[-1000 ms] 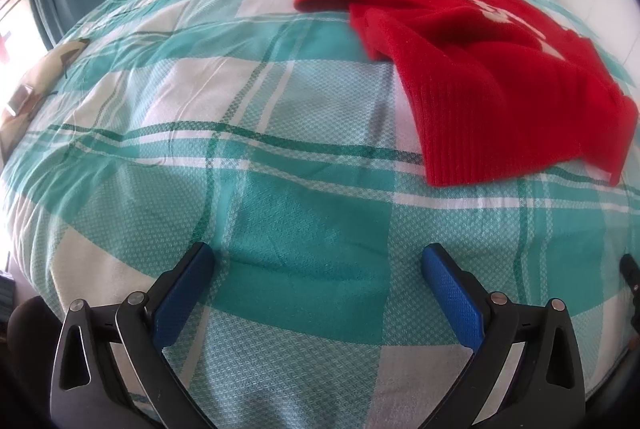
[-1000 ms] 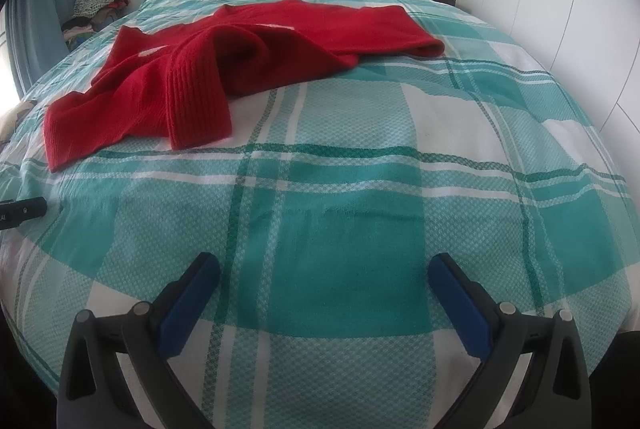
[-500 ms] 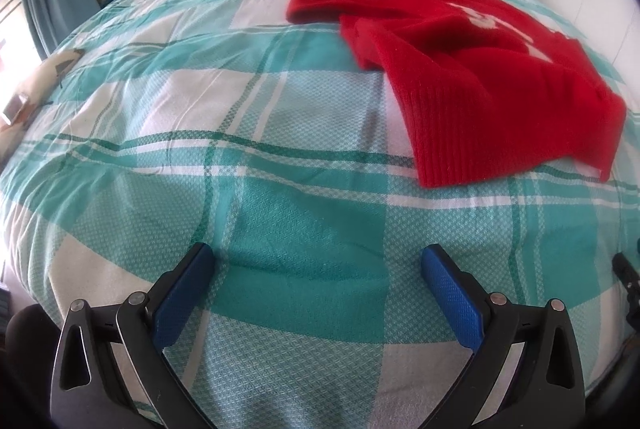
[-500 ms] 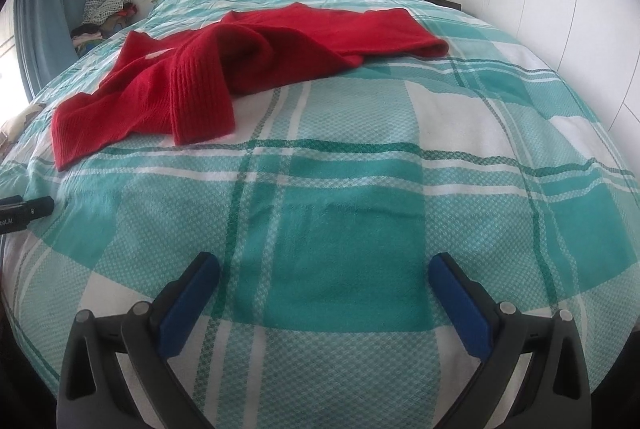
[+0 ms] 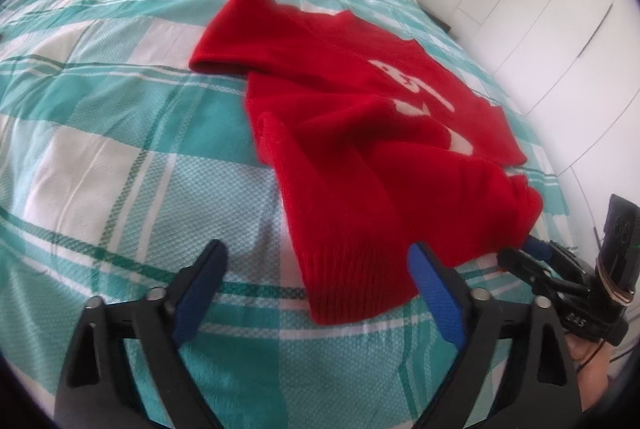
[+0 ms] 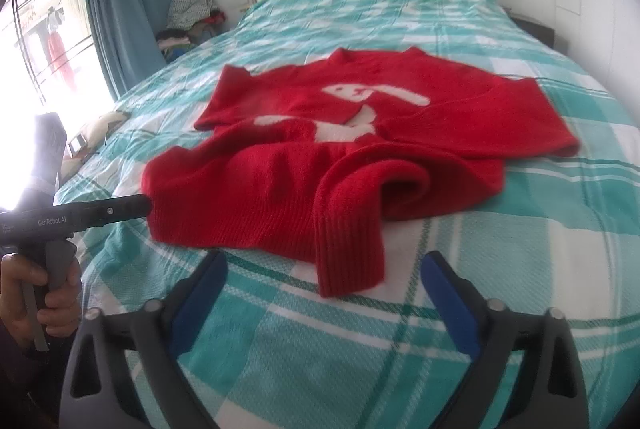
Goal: Fold small clothes
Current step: 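Close the left gripper on the sweater hem while the right gripper grasps the hem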
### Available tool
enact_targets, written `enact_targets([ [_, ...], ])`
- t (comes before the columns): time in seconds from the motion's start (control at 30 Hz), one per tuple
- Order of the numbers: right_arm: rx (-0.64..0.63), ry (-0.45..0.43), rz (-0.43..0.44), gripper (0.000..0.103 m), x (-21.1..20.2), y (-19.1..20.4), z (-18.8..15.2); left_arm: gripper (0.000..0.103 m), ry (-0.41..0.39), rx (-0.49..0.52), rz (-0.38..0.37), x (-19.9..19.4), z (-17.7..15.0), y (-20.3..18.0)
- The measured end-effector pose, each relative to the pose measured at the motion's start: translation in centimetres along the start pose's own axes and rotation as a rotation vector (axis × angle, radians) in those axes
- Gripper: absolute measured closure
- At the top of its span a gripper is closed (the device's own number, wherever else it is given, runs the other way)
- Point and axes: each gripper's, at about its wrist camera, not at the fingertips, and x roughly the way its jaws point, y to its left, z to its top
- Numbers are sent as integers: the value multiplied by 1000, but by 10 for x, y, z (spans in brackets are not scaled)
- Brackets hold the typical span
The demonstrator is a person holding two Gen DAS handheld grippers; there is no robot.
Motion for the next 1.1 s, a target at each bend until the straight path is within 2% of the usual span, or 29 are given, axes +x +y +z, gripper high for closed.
enact_targets([
  [0.03, 0, 5, -15, 62, 5, -3, 1, 57, 17, -11, -21, 3, 1, 3],
  [0.07, 11, 1, -29, 81, 3, -8, 1, 84, 38, -26, -56, 4, 1, 6],
  [0.1, 36, -5, -14, 88, -4, -13, 1, 95, 51, -39, -106, 1, 0, 10],
  [0.13, 67, -17, 20, 92, -15, -19, 2, 95, 54, -42, -143, -5, -1, 11],
  [0.23, 163, -37, 146, 93, -62, -35, 1, 96, 68, -17, -230, -35, 0, 7],
  [0.3, 262, -22, 268, 93, -86, -47, -2, 96, 100, -3, -277, -58, 1, 3],
  [0.37, 389, 15, 379, 93, -97, -60, -14, 95, 131, 42, -258, -75, -1, -3],
  [0.4, 441, 38, 405, 93, -97, -65, -24, 95, 148, 65, -232, -77, -4, -4],
  [0.43, 475, 68, 402, 93, -92, -69, -34, 94, 167, 79, -210, -75, -8, -4],
  [0.5, 491, 131, 332, 93, -74, -74, -58, 92, 209, 104, -167, -62, -18, -2],
  [0.57, 531, 170, 299, 90, -54, -83, -79, 91, 245, 90, -138, -48, -28, 4],
  [0.63, 590, 164, 295, 88, -46, -91, -91, 90, 247, 69, -144, -44, -34, 11],
  [0.7, 613, 128, 306, 85, -51, -96, -92, 78, 229, 51, -158, -46, -35, 15],
  [0.73, 610, 115, 308, 78, -55, -97, -90, 69, 218, 40, -167, -48, -36, 18],
  [0.77, 603, 104, 312, 66, -57, -96, -88, 64, 207, 31, -177, -49, -36, 20],
  [0.8, 599, 99, 319, 59, -58, -96, -86, 64, 201, 24, -191, -49, -36, 21],
  [0.83, 597, 97, 325, 47, -58, -94, -83, 64, 202, 19, -204, -47, -37, 21],
  [0.9, 581, 120, 314, 43, -50, -89, -80, 67, 216, 19, -211, -41, -40, 19],
  [0.93, 567, 131, 304, 43, -46, -87, -79, 97, 228, 23, -211, -38, -43, 17],
  [0.97, 551, 140, 287, 49, -44, -84, -78, 100, 239, 28, -203, -35, -45, 16],
  [1.0, 540, 145, 271, 60, -44, -83, -78, 100, 234, 29, -186, -35, -47, 14],
  [1.03, 533, 155, 256, 101, -43, -84, -79, 101, 225, 34, -167, -37, -49, 14],
  [1.1, 525, 148, 230, 99, -50, -85, -77, 101, 205, 41, -139, -46, -51, 14],
])
